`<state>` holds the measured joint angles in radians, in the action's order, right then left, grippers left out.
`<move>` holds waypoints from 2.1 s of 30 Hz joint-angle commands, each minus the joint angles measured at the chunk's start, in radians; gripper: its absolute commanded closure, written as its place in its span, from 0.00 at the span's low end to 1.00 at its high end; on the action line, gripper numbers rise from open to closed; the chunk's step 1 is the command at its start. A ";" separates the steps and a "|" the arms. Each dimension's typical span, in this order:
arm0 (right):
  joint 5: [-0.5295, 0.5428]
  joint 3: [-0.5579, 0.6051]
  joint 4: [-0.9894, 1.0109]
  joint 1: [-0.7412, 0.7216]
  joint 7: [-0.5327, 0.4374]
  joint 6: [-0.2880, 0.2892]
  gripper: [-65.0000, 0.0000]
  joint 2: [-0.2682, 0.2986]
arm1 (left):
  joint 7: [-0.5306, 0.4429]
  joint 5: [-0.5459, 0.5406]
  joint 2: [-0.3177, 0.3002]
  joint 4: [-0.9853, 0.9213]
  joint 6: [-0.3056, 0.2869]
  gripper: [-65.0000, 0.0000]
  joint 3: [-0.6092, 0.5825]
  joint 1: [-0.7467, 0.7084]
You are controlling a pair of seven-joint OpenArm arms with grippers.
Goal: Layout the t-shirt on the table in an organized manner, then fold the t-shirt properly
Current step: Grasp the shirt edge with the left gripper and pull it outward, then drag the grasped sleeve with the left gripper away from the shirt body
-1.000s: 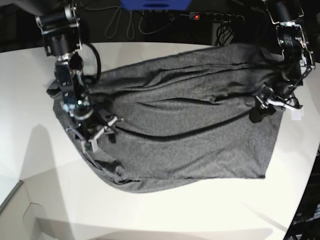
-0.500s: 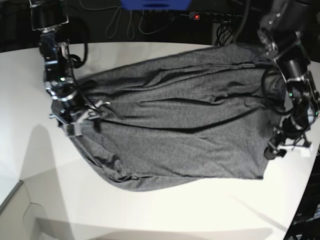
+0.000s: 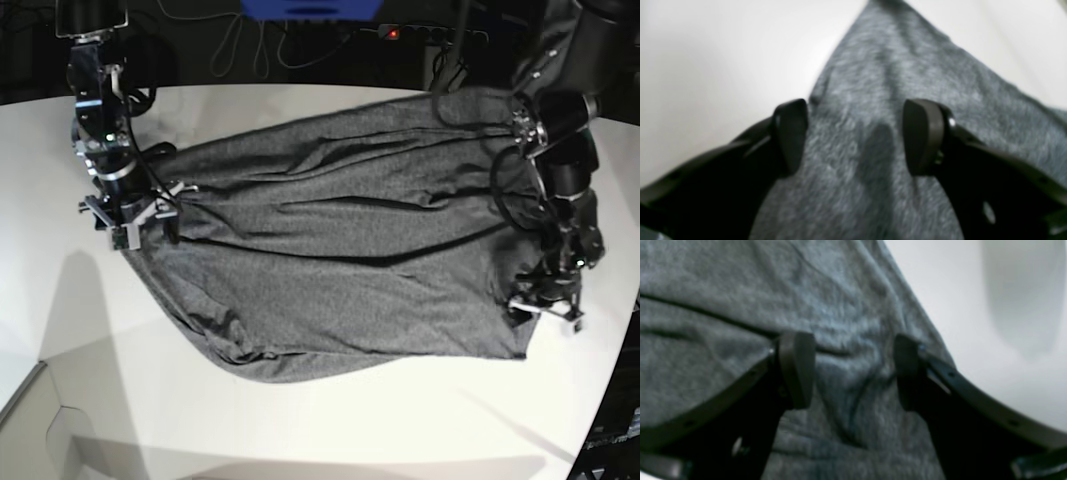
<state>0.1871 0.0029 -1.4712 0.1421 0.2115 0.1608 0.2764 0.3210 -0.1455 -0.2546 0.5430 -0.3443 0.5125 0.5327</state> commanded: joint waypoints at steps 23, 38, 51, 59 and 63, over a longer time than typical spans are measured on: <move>0.002 -0.005 -0.016 -0.012 -0.027 0.003 0.42 0.010 | 0.178 -0.340 0.025 0.624 -0.006 1.00 -0.045 -0.208; 0.002 -0.001 -0.013 -0.017 -0.027 0.003 0.42 0.007 | 0.284 -0.277 0.113 1.006 -0.017 1.00 -0.147 -0.560; 0.004 -0.004 -0.016 -0.012 -0.027 0.003 0.42 0.007 | 0.295 -0.280 -0.027 1.149 -0.017 0.86 -0.366 -0.650; 0.004 -0.005 -0.016 -0.011 -0.027 0.003 0.42 0.007 | 0.336 -0.280 -0.044 1.259 -0.014 0.68 -0.318 -0.650; 0.004 -0.005 -0.018 -0.012 -0.027 0.003 0.42 0.007 | 0.336 -0.273 0.044 1.164 -0.008 0.67 -0.142 -0.541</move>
<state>0.1875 0.0029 -1.4700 0.1410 0.2138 0.1612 0.2749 0.6762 -0.4095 -0.2047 1.6897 -0.3500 0.3801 -0.0254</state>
